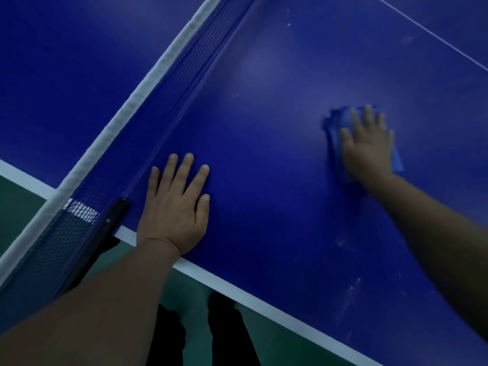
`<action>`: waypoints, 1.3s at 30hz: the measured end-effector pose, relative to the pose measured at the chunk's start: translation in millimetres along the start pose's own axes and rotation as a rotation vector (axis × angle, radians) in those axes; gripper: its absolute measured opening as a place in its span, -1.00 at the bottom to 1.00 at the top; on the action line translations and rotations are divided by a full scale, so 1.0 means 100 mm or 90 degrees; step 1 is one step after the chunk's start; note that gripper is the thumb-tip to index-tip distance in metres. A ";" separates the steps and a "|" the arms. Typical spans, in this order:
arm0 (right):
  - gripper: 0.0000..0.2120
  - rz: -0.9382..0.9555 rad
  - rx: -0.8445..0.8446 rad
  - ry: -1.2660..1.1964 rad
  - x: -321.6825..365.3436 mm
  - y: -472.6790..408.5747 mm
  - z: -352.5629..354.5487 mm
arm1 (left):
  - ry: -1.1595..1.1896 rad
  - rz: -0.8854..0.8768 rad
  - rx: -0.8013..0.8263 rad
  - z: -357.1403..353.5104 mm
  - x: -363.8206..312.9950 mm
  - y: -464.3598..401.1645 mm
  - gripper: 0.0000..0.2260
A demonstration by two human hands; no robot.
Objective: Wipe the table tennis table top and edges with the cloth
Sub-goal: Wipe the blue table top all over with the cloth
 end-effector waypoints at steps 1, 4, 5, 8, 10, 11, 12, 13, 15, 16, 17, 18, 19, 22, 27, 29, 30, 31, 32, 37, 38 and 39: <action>-0.41 -0.058 -0.003 -0.024 -0.13 -0.04 0.06 | 0.000 -0.001 0.000 0.00 0.00 0.00 -0.46; -0.39 -0.094 -0.034 -0.035 0.08 0.13 -0.01 | -0.005 -0.002 0.004 -0.02 0.01 -0.01 -0.46; -0.36 -0.054 -0.042 -0.012 0.33 0.23 -0.08 | -0.006 -0.002 0.004 -0.03 0.01 -0.01 -0.46; -0.38 0.191 -0.031 0.025 1.36 0.61 -0.35 | -0.009 -0.005 0.001 -0.03 0.00 -0.01 -0.47; -0.43 0.353 0.002 0.023 1.80 0.74 -0.48 | -0.015 -0.008 -0.003 -0.03 -0.01 -0.01 -0.47; -0.44 0.397 0.018 0.019 1.84 0.66 -0.47 | -0.017 -0.010 -0.005 -0.04 0.00 -0.01 -0.48; -0.44 0.402 0.019 0.019 1.77 0.49 -0.44 | -0.019 -0.012 -0.006 -0.04 0.00 -0.01 -0.48; -0.41 0.365 0.004 0.023 1.60 0.23 -0.35 | -0.020 -0.013 -0.006 -0.04 0.00 -0.01 -0.48; -0.33 0.185 -0.021 0.026 0.97 -0.34 -0.12 | -0.024 -0.015 -0.006 -0.05 0.00 -0.01 -0.47; -0.31 0.087 -0.017 0.015 0.61 -0.53 -0.02 | -0.026 -0.017 -0.005 -0.05 0.00 -0.01 -0.48; -0.31 0.010 -0.009 -0.001 0.32 -0.60 0.05 | -0.027 -0.019 -0.003 -0.06 -0.01 -0.01 -0.48; -0.33 -0.031 -0.008 -0.015 0.16 -0.58 0.09 | -0.028 -0.021 -0.001 -0.06 -0.01 -0.01 -0.48; -0.34 -0.036 -0.013 -0.020 0.13 -0.51 0.09 | -0.029 -0.023 0.000 -0.06 -0.01 -0.01 -0.48; -0.35 0.120 -0.005 0.014 0.72 -0.10 -0.15 | -0.042 -0.023 0.002 -0.07 -0.01 -0.02 -0.48; -0.47 0.456 0.023 0.028 2.21 0.63 -0.51 | -0.066 -0.027 0.006 -0.09 -0.03 -0.01 -0.49; -0.47 0.519 0.032 0.015 2.60 0.57 -0.53 | -0.065 -0.028 0.007 -0.10 -0.03 -0.01 -0.49; -0.46 0.540 0.043 0.019 2.72 0.48 -0.53 | -0.065 -0.027 0.008 -0.10 -0.03 -0.01 -0.49; -0.44 0.544 0.054 0.033 2.78 0.32 -0.53 | -0.066 -0.026 0.010 -0.10 -0.03 0.00 -0.49; -0.41 0.517 0.064 0.053 2.73 0.10 -0.51 | -0.067 -0.027 0.013 -0.11 -0.03 0.00 -0.49; -0.39 0.069 -0.032 0.012 1.25 -1.26 0.08 | -0.051 -0.026 0.018 -0.11 -0.03 -0.01 -0.49; -0.42 -0.020 -0.031 -0.021 0.97 -1.33 0.16 | -0.050 -0.026 0.021 -0.11 -0.03 -0.01 -0.49; -0.43 -0.081 -0.029 -0.039 0.82 -1.32 0.19 | -0.050 -0.027 0.023 -0.12 -0.03 -0.01 -0.49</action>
Point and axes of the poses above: each hand's wrist, its own y-axis away from the middle knuckle, its own z-axis out of the back of the hand, x = y × z, the point moved 9 cm from there along -y, towards the middle knuckle, and after that the axes turned 5 degrees about -y, right-handed, at the moved point
